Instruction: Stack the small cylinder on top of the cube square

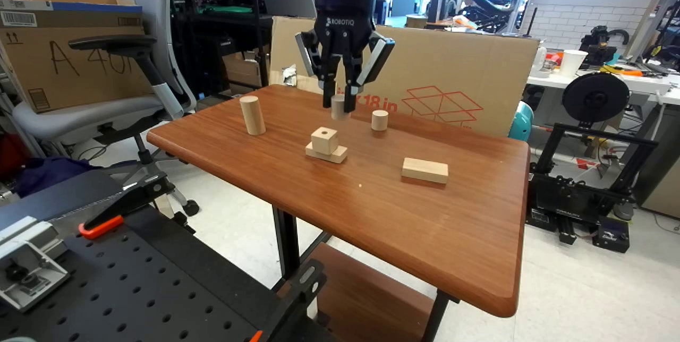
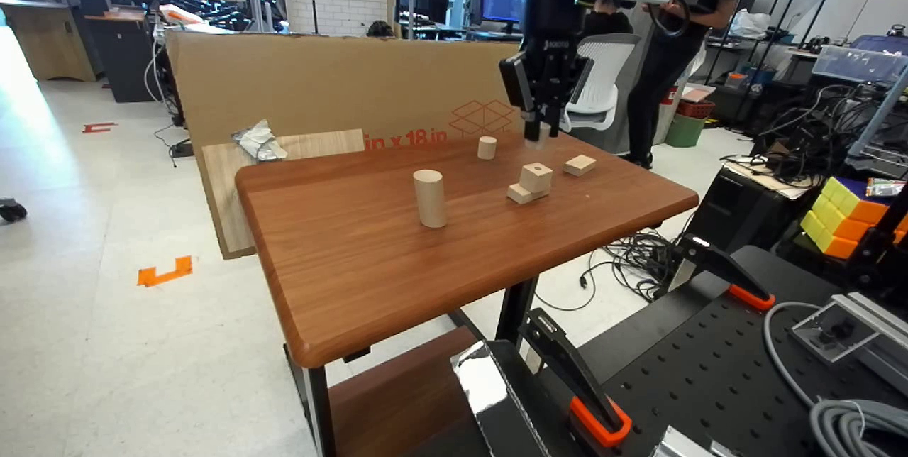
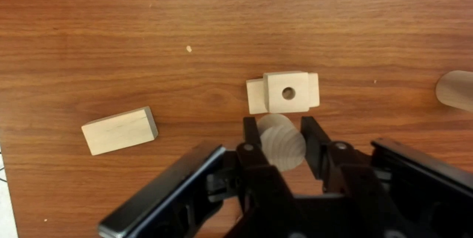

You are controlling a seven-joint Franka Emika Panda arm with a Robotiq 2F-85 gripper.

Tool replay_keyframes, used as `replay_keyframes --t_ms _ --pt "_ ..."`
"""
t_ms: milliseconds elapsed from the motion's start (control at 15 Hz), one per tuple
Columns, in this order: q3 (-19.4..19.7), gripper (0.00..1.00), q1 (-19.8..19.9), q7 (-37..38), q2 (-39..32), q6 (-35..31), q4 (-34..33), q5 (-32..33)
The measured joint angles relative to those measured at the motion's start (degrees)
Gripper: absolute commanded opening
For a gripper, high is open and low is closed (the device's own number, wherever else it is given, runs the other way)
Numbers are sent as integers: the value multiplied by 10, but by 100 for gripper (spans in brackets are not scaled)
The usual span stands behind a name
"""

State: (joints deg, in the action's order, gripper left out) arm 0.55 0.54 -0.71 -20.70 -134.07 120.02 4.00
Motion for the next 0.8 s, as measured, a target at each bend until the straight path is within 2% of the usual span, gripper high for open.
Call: replay_keyframes --t_ms 800 --pt "-3 8 0 0 0 0 20 0"
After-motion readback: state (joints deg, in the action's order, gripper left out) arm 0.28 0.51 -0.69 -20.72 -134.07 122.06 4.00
